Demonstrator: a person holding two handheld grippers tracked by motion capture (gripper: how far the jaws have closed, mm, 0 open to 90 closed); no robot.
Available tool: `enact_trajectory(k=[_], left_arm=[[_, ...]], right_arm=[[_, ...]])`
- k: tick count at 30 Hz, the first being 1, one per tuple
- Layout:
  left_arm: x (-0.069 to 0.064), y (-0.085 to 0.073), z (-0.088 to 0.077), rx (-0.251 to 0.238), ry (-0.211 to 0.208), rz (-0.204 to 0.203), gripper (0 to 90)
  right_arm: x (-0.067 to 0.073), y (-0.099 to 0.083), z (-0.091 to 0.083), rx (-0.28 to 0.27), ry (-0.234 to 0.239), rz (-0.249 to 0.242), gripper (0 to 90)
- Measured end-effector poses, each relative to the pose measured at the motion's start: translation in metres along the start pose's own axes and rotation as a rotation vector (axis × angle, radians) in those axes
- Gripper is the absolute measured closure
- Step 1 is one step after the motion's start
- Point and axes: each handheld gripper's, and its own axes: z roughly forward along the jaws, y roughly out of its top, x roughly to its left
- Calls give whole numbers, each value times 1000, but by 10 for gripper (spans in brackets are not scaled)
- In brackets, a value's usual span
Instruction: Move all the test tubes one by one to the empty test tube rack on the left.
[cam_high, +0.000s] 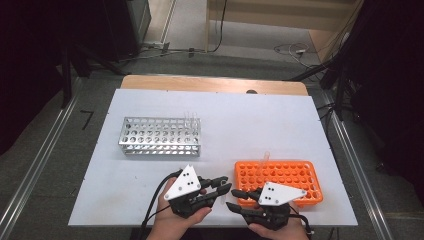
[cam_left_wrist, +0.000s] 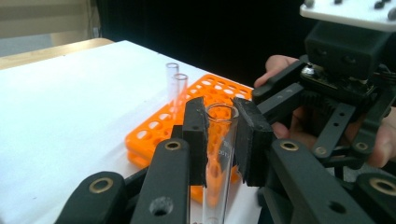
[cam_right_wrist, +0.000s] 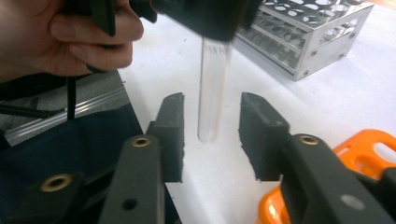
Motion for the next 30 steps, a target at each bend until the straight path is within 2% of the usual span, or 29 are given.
enact_trajectory(k=[9,13,25,30], left_arm=[[20,6,-16,-23,78,-8,757],[31,9,-22,-36,113,-32,757],[58,20,-36,-43,198,-25,757],[67,24,-38,-55,219,-35,757]], right_arm=[[-15,-5,-20,-37,-43,34,302],[-21,-9,-27,-46,-66,49,225],[-38,-17,-49,-71,-132,88,131],[-43,-20,-54,-69,-147,106,105]])
